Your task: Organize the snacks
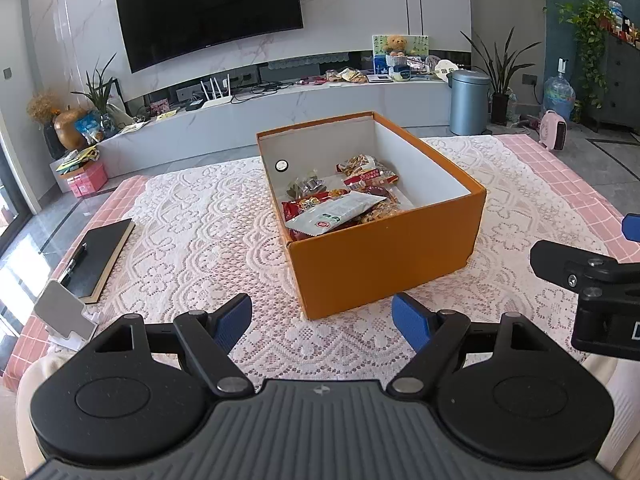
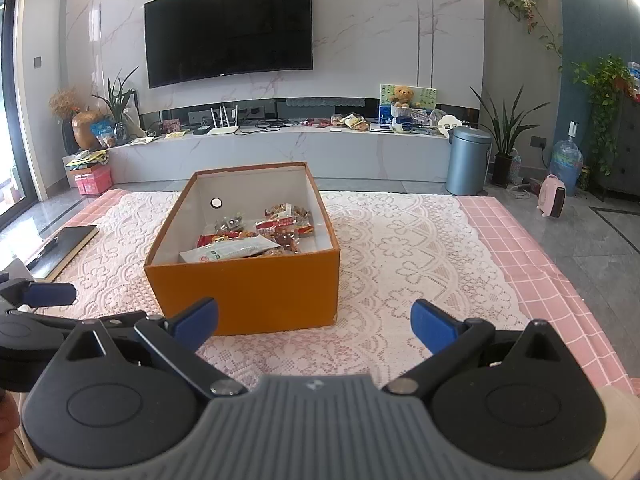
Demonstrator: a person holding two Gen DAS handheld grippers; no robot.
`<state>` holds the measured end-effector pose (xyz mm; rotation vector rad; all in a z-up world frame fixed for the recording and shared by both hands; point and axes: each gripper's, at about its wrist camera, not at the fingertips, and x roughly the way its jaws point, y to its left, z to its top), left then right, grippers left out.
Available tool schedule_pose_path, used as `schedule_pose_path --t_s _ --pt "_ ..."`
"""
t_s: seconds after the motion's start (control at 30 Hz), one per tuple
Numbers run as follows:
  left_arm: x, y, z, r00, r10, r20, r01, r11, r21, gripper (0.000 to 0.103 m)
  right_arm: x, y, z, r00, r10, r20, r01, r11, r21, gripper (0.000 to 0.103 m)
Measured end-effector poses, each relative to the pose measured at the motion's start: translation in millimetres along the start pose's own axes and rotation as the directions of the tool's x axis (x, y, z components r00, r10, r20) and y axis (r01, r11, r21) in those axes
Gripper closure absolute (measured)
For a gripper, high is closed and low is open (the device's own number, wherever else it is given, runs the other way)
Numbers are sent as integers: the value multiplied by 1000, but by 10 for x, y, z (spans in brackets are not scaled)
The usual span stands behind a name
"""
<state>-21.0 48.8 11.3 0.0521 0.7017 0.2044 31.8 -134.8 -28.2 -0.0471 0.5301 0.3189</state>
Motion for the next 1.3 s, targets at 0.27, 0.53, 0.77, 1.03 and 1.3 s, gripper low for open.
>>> schedule_pose_path --t_s 0.27,0.53,0.77,1.03,1.3 --pt "1 7 0 1000 -2 1 2 1000 -1 10 1 12 -19 1000 0 -6 -1 1000 -4 4" --pt "-22 0 2 1000 6 -1 -6 1000 -11 10 5 16 -25 1000 1 -8 -1 1000 -6 4" --pt "-27 -5 11 1000 12 -3 -12 1000 -8 10 16 20 -35 1000 -1 -11 1 1000 -9 4" --pt "-28 1 10 1000 7 -6 -7 1000 -15 10 25 22 -50 1000 0 -18 -1 1000 -12 4" --pt "-31 27 -1 1000 4 1 -4 1000 -16 10 26 28 -54 1000 0 -22 0 1000 -15 4"
